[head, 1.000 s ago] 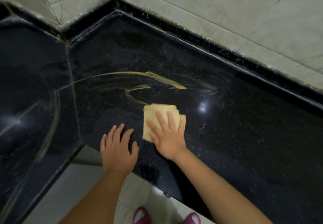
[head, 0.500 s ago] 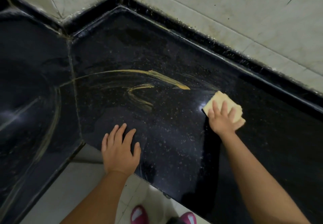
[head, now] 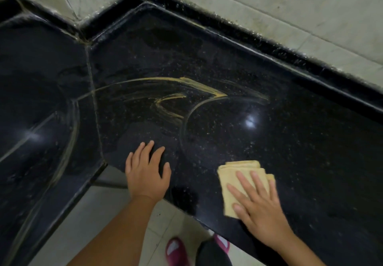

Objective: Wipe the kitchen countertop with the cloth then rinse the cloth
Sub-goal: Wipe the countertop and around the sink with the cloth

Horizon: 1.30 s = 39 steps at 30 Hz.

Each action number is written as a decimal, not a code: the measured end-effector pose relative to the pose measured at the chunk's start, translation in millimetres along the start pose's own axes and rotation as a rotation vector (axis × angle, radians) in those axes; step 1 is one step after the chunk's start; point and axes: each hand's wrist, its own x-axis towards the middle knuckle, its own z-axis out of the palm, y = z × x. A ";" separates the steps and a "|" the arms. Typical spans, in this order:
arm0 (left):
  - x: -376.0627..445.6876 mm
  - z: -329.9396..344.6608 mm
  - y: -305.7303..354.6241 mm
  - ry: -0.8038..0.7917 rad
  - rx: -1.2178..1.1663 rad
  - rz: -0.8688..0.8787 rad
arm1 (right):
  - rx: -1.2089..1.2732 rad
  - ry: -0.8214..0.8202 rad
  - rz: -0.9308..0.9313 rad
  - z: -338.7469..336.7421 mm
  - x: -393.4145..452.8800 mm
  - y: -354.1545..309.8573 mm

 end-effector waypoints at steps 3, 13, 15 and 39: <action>-7.0 2.4 0.9 -0.013 -0.010 -0.004 | 0.007 -0.021 0.272 -12.7 -3.2 37.5; -4.4 4.1 4.4 0.048 -0.007 0.036 | 0.281 -0.076 0.598 -78.8 176.5 27.1; -0.6 4.6 4.6 0.066 -0.006 0.048 | 0.275 -0.072 0.452 -82.8 202.8 2.9; 1.5 -7.5 19.9 -0.113 0.047 0.067 | 0.279 -0.120 0.530 -80.9 185.4 4.4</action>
